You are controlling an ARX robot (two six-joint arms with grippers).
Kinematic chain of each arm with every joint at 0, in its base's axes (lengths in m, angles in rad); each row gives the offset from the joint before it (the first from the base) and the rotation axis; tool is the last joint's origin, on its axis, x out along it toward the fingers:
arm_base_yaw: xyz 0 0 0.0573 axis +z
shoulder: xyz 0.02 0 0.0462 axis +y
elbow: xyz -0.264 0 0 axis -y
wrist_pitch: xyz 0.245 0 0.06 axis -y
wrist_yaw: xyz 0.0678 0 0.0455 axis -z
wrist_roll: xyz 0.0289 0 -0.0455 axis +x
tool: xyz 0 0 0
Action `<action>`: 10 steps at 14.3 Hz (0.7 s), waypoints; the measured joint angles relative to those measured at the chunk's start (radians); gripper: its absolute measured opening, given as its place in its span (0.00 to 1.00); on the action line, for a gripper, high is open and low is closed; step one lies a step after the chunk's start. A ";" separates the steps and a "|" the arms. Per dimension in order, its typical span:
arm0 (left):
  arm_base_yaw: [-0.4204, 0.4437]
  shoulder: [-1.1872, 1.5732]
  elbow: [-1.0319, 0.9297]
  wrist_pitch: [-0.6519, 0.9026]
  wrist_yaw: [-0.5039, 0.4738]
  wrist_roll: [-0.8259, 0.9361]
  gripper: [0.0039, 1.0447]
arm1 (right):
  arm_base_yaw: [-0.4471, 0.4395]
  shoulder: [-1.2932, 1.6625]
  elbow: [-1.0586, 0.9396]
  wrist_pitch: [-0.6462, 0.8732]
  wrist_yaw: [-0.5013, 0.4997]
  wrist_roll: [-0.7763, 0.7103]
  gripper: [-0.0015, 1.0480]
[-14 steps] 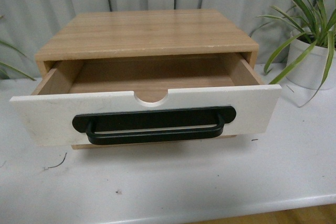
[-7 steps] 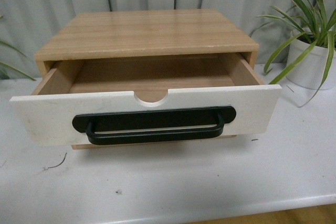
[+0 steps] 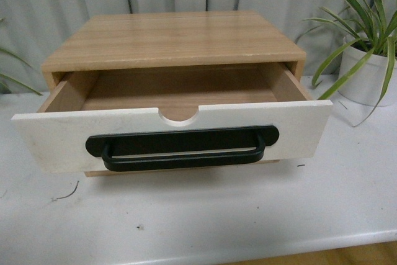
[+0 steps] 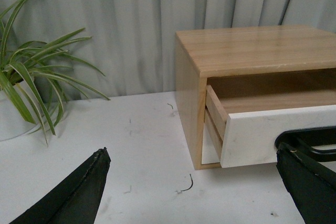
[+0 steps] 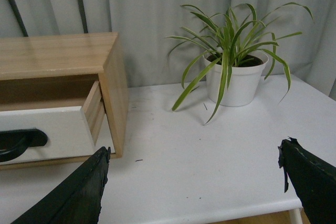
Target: Close drawer sideways
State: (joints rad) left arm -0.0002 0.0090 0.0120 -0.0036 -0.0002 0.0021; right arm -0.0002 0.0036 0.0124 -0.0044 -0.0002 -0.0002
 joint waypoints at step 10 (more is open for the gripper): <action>-0.462 0.769 0.048 0.413 -0.123 0.428 0.94 | 0.363 0.836 0.309 -0.049 0.005 -0.149 0.94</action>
State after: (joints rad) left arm -0.4618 0.7776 0.0601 0.4091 -0.1230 0.4305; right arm 0.3626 0.8398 0.3210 -0.0536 0.0051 -0.1493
